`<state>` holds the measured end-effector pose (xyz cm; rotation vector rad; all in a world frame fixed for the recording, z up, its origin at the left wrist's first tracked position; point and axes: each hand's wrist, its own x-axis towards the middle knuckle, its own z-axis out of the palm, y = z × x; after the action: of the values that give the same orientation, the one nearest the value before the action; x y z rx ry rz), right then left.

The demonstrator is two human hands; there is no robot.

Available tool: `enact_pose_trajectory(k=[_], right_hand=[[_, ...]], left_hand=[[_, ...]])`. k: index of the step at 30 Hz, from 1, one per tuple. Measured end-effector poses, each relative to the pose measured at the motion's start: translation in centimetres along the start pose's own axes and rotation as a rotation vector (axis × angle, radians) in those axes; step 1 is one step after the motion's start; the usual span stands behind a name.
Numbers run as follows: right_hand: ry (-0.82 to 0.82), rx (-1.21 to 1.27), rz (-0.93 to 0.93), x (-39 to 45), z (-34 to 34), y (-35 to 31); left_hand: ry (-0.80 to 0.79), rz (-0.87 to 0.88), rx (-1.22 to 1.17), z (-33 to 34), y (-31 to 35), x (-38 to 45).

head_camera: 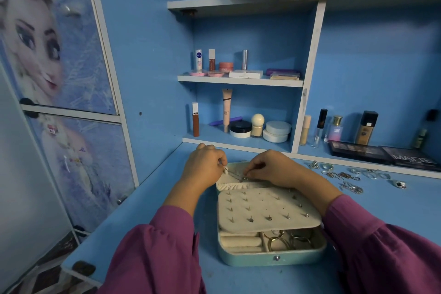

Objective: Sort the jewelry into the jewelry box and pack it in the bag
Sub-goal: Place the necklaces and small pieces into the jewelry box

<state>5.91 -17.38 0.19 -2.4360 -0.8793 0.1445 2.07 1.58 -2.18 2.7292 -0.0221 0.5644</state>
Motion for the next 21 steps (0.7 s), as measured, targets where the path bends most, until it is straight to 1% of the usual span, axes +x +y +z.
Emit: enact_pose_trajectory(k=[5,8,11,14,18,19,21], right_hand=[[-0.106,0.003,0.047,-0.5,-0.3,-0.1],[-0.130,0.054,0.047,-0.6,-0.5,-0.2],[-0.107,0.060,0.102,-0.6,-0.6,-0.2],[-0.122,0.022,0.141,-0.7,-0.5,-0.5],[-0.193,0.085,0.151,-1.0,-0.5,-1.0],[-0.187,0.113,0.163,-1.0,-0.5,-1.0],[-0.166,0.163,0.201,-0.9,-0.5,-0.9]], left_hand=[[-0.066,-0.049,0.021,-0.5,0.0,-0.4],[-0.043,-0.092,-0.026,-0.8,-0.1,-0.5],[-0.041,-0.078,-0.138,-1.0,0.1,-0.7],[-0.128,-0.053,-0.259,-1.0,1.0,-0.9],[-0.264,-0.065,-0.121,-0.8,1.2,-0.9],[-0.269,-0.074,-0.128,-0.8,1.2,-0.8],[-0.221,-0.093,-0.189,-1.0,1.1,-0.8]])
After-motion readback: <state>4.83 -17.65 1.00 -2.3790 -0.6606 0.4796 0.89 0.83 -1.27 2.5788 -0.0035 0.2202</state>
